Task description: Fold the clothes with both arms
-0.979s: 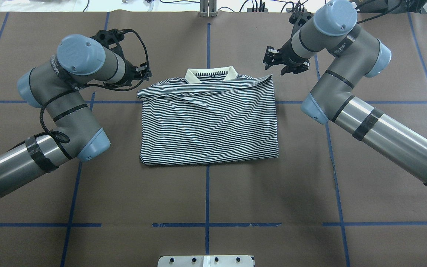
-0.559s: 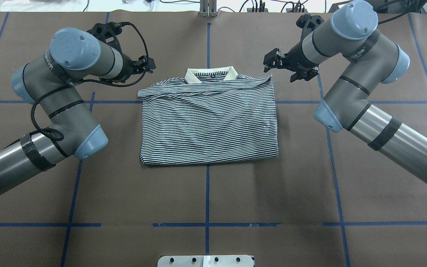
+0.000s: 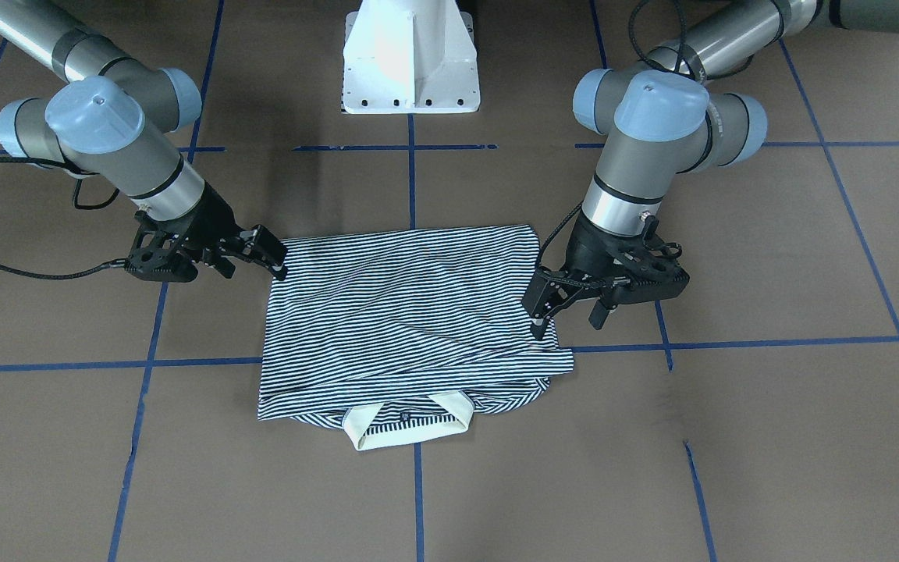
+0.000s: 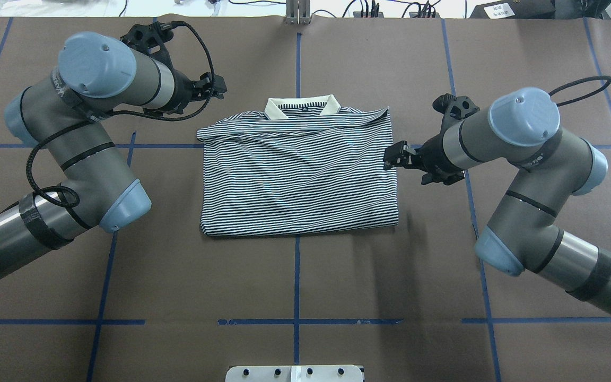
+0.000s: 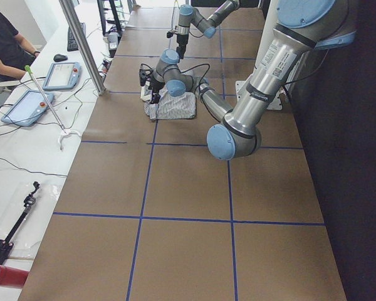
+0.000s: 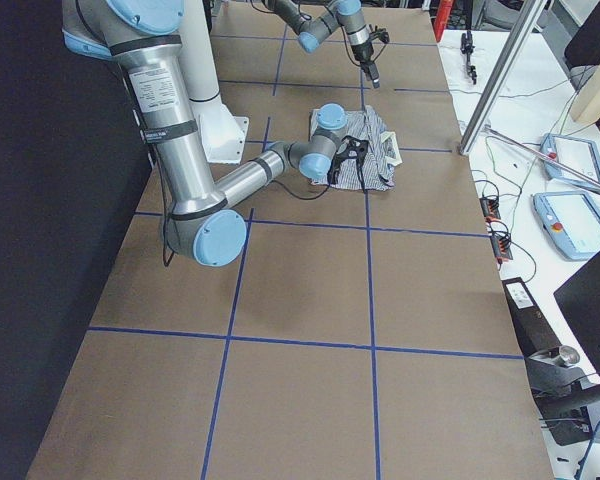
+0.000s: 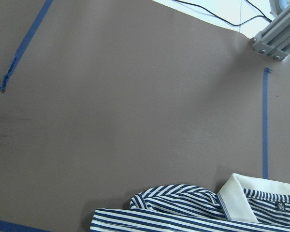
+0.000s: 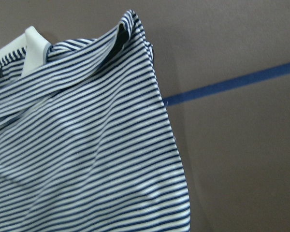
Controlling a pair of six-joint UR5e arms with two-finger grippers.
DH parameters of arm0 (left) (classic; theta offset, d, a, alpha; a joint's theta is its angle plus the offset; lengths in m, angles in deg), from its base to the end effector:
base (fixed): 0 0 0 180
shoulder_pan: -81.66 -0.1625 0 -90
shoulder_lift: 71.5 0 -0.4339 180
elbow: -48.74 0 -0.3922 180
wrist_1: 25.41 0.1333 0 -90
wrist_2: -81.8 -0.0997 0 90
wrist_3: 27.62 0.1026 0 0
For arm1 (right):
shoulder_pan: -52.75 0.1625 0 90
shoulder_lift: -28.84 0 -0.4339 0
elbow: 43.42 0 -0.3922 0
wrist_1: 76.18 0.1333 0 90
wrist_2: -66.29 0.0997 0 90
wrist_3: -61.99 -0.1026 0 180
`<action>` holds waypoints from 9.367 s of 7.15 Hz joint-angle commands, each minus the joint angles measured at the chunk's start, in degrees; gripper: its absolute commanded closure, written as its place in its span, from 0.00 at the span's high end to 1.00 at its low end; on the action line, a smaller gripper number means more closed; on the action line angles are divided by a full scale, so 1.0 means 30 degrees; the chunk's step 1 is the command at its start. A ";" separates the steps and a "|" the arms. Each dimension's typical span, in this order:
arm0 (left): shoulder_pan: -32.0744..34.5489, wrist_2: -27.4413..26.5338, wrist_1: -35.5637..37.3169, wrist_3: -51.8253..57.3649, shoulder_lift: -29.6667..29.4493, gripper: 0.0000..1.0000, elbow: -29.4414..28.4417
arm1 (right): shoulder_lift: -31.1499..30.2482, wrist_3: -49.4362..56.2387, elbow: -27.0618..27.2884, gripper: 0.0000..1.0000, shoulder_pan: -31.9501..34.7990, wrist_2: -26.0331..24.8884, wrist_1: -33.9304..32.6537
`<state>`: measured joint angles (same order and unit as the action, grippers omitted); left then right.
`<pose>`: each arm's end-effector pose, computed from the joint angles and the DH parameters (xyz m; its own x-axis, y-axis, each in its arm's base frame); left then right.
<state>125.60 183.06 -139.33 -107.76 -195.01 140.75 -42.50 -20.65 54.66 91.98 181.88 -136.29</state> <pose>0.4226 -0.5646 0.2617 0.4565 -0.2067 -0.8654 0.4885 0.8711 0.0496 -0.4249 -0.4618 0.3648 0.4598 0.2263 0.8587 -0.2340 0.9637 -0.1286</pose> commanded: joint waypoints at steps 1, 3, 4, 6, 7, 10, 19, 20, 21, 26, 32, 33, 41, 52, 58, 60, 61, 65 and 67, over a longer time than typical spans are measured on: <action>0.0000 -0.0003 0.0211 -0.0064 0.0096 1.00 0.0265 | -0.0011 -0.0052 0.0353 1.00 -0.1966 -0.1027 -0.2248; 0.0000 -0.0003 0.0211 -0.0064 0.0155 1.00 0.0410 | 0.0575 0.0036 0.0234 0.99 -0.2354 -0.1468 -0.2871; 0.0000 -0.0003 0.0211 -0.0064 0.0156 1.00 0.0557 | 0.0520 0.0036 0.0118 0.78 -0.2471 -0.1498 -0.2845; 0.0000 -0.0003 0.0211 -0.0064 0.0156 1.00 0.0558 | 0.0549 0.0211 -0.0407 0.59 -0.2531 -0.1469 -0.2845; 0.0000 -0.0003 0.0211 -0.0064 0.0156 1.00 0.0587 | 0.0549 0.0473 -0.0614 0.55 -0.2531 -0.1469 -0.2845; 0.0000 -0.0003 0.0211 -0.0064 0.0243 1.00 0.0646 | 0.0578 0.1032 -0.0558 0.00 -0.2151 -0.1118 -0.2874; -0.0088 -0.0003 0.0211 -0.0064 0.0156 1.00 0.0646 | -0.5062 0.0071 0.6848 0.00 -0.5504 -0.0707 -0.5804; -0.0117 0.0026 0.0211 -0.0093 0.0156 1.00 0.0646 | -0.5627 -0.0196 0.7174 0.00 -0.6882 -0.0707 -0.5688; -0.0117 0.0026 0.0211 -0.0093 0.0185 1.00 0.0646 | -0.5923 -0.1707 0.7467 0.00 -0.8172 -0.0794 -0.5657; -0.0612 0.0142 0.0240 -0.0238 0.0156 1.00 0.0878 | -0.5694 -0.4856 0.8669 1.00 -1.0797 -0.1700 -0.5628; -0.8896 -0.2461 0.9318 -1.2092 0.0157 1.00 0.5541 | -0.1651 -0.2080 0.8351 1.00 -0.1895 -0.1062 -0.5657; -0.9399 -0.2580 0.9293 -1.2888 0.0069 1.00 0.4930 | -0.1301 -0.2044 0.8204 1.00 -0.1654 -0.1029 -0.5657; -1.0195 -0.3226 0.8856 -1.3247 -0.0108 0.76 0.3313 | -0.1092 -0.2132 0.8114 1.00 -0.1593 -0.1088 -0.5657; -0.6455 -0.3314 0.8854 -0.8128 -0.0137 0.00 0.2995 | -0.1092 -0.2307 0.8173 1.00 -0.1037 -0.0912 -0.5716; -0.2323 -0.7032 0.1433 -0.1806 -0.3554 0.00 -0.5129 | -0.1121 -0.2132 0.7911 1.00 -0.0743 -0.0942 -0.5657; -0.1729 -0.8894 -0.2003 0.0104 -0.4179 0.00 -0.7899 | -0.1092 -0.2132 0.7764 1.00 -0.0860 -0.1116 -0.5657; -0.1728 -0.9026 -0.3002 0.0199 -0.4586 0.00 -0.9097 | -0.1063 -0.2103 0.7734 1.00 -0.0890 -0.1146 -0.5657; 0.0516 -0.7633 -0.3627 0.4229 -0.4708 1.00 -0.9783 | -0.0367 -0.1957 0.6889 1.00 -0.0948 -0.1614 -0.5919; 0.1260 -0.4375 -0.3307 0.5558 -0.3981 1.00 -0.8651 | 0.0284 0.1331 0.5047 1.00 -0.0978 -0.1760 -0.5950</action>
<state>128.13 165.64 -149.75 -93.41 -208.35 112.46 -42.67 -22.87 72.91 89.10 176.99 -154.03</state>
